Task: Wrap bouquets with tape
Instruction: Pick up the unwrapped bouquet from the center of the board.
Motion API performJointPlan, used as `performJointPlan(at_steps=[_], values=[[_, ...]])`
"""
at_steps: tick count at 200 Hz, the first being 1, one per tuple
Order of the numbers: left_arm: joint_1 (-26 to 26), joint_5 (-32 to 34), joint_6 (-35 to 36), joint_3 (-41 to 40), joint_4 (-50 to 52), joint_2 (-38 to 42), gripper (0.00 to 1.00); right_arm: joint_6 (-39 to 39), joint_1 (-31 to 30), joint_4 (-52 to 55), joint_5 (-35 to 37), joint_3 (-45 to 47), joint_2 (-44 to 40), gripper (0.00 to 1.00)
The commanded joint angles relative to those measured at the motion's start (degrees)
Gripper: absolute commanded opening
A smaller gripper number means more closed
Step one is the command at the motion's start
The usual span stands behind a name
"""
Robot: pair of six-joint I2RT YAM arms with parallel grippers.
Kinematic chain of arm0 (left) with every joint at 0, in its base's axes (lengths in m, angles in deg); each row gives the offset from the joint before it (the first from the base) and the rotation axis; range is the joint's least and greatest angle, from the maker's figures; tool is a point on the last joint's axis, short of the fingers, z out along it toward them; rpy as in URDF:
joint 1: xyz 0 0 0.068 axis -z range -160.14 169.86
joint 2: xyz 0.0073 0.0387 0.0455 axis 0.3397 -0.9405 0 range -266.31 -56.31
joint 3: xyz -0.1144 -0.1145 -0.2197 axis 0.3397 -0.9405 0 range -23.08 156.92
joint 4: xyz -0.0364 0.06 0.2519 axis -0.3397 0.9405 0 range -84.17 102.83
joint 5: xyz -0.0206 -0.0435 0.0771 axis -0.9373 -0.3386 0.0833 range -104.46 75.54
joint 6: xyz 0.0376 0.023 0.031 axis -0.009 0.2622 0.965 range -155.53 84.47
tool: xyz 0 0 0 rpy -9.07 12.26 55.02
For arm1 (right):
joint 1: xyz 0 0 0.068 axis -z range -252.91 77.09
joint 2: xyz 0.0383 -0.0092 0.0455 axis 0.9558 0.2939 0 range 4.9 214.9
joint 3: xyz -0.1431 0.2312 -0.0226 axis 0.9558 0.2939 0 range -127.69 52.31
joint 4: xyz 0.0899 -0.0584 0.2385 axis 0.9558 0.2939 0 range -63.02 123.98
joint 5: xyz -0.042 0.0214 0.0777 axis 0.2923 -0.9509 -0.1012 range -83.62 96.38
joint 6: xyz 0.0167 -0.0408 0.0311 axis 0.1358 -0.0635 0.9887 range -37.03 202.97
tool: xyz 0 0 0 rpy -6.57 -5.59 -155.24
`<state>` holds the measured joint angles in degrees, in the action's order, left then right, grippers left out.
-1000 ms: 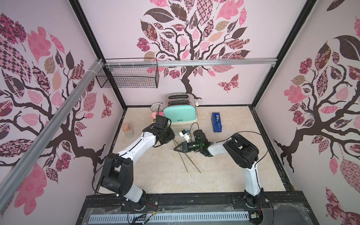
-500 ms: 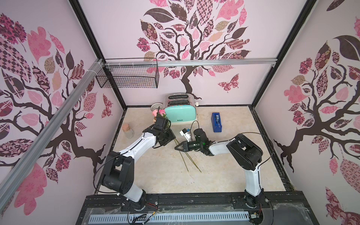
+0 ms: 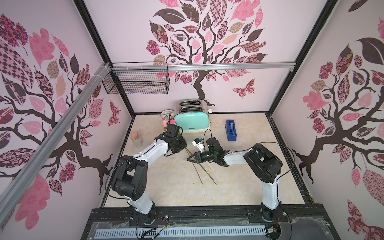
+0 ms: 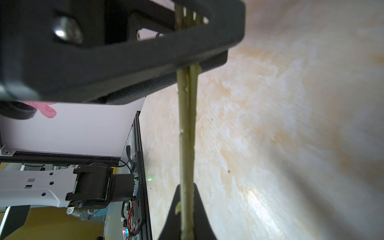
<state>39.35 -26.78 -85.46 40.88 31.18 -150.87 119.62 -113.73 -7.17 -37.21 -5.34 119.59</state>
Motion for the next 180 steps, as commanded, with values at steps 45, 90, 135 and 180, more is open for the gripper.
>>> performJointPlan(at_steps=[45,90,135,180], values=[[-0.42,-1.44,-1.13,0.85,-1.96,-0.64,0.0,-2.51,-0.33,2.22,2.12,-0.11,-4.49,0.08],[-1.19,-2.54,-3.19,-1.79,-5.18,2.52,0.0,-4.02,-0.1,6.43,7.14,0.84,-9.06,0.85],[-1.99,-4.22,-3.62,-5.1,-8.01,6.5,0.0,-4.3,3.02,10.34,12.66,5.59,-17.81,1.0],[-2.26,-4.69,-5.12,-7.77,-10.15,8.67,0.0,-6.89,6.59,22.05,20.86,6.85,-25.67,1.0]])
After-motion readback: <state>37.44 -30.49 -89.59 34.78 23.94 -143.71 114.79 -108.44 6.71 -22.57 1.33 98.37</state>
